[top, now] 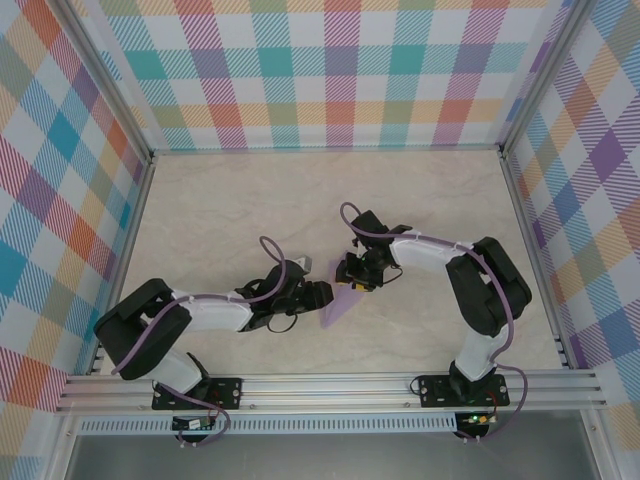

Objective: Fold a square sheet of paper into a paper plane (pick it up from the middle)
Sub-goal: Fourth fold the wing at the center of the table.

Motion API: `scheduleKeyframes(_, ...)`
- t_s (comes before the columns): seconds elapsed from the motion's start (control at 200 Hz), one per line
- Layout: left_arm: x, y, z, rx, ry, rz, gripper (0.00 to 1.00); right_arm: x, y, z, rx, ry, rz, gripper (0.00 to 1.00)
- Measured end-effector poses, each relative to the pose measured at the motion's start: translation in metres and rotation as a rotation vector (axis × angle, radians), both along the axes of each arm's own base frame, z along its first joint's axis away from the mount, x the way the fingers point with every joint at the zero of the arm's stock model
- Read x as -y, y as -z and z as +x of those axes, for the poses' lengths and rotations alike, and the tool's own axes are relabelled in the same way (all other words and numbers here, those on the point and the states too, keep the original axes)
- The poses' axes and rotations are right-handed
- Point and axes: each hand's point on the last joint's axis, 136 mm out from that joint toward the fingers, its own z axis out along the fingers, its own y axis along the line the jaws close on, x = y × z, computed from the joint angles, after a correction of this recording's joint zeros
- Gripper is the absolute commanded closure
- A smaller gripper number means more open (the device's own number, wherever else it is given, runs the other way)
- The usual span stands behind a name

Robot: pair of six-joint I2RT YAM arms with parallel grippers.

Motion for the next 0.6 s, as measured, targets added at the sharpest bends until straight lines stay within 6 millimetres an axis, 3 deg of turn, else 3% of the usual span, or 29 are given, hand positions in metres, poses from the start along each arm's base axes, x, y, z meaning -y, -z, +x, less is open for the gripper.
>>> scheduleKeyframes(0.6, 0.028, 0.016, 0.007, -0.019, 0.091, -0.005, 0.77, 0.001, -0.006, -0.002, 0.011, 0.000, 0.009, 0.56)
